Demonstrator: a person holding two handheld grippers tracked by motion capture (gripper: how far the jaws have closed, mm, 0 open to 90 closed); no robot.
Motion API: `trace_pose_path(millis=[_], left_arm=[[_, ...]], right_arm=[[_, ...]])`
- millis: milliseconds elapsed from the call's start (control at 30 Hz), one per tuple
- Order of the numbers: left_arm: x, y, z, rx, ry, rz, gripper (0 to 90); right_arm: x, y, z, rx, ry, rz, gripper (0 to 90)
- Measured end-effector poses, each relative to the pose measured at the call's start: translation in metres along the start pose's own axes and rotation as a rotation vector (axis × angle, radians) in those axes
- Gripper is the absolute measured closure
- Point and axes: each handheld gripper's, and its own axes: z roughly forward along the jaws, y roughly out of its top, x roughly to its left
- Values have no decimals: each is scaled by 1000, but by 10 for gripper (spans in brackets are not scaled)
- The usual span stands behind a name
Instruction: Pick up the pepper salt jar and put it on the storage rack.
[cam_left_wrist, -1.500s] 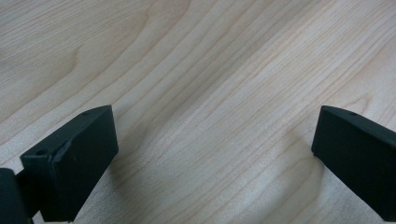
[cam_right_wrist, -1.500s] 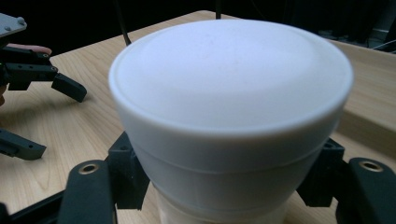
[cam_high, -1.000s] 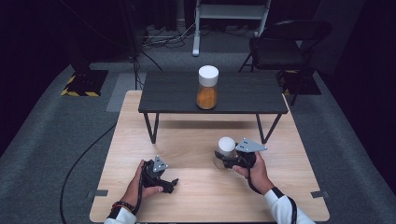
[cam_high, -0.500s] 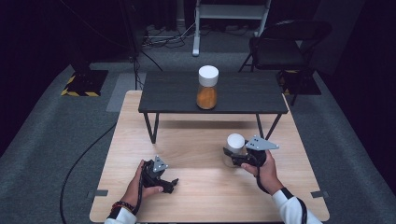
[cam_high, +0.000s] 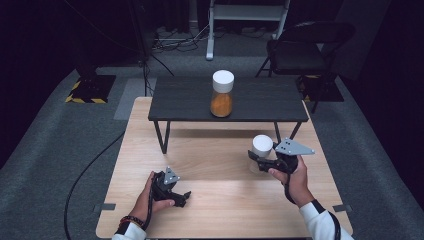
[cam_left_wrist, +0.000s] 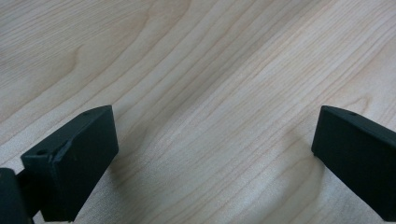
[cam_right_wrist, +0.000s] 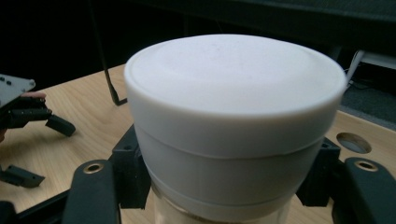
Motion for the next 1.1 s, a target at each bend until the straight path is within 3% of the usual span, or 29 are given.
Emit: trace_pose_path(millis=[500,767,1100], left_arm=[[0,0,0,0,1,1,5],[0,0,0,0,1,0,5],[0,0,0,0,2,0,5]], right_arm=[[10,39,-5,-4,-39,-17,344],[6,63,-10,-24,-52,-39,344],[0,93,-19,-69,-75,-31,344]])
